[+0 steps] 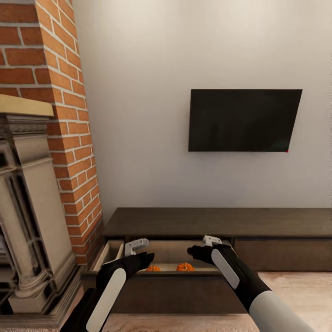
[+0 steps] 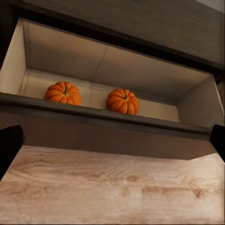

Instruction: Place each of the two pumpkins and all three candles from the living room inside a cabinet in the living room (use any cabinet), then make sure every cabinet is closed, and position the cauldron so it is next to a table in the living room.

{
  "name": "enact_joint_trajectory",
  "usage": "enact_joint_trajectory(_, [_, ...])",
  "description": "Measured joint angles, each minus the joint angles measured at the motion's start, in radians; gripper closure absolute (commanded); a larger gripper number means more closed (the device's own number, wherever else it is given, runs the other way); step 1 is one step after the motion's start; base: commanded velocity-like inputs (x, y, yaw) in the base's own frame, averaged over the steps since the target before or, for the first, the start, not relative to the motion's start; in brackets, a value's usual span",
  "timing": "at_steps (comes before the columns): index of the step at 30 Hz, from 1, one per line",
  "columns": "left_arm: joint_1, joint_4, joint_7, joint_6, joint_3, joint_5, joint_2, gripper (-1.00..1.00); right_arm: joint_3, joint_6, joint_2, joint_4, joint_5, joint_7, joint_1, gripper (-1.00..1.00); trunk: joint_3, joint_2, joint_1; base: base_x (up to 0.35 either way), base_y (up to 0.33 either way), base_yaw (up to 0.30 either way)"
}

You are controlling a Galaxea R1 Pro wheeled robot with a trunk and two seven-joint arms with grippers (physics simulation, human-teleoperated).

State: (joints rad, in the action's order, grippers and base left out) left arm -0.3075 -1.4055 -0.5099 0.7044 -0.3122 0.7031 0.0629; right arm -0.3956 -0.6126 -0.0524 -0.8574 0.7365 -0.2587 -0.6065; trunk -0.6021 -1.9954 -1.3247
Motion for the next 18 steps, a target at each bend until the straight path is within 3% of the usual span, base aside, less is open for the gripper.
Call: enact_joint_trajectory(18, [0.0,0.0,0.0,0.0,0.0,0.0,0.0,-1.0,0.001,0.001,0.0,0.0,0.0,0.002,0.0,-1.0,0.056,0.126,0.069,-0.322,0.0,0.0])
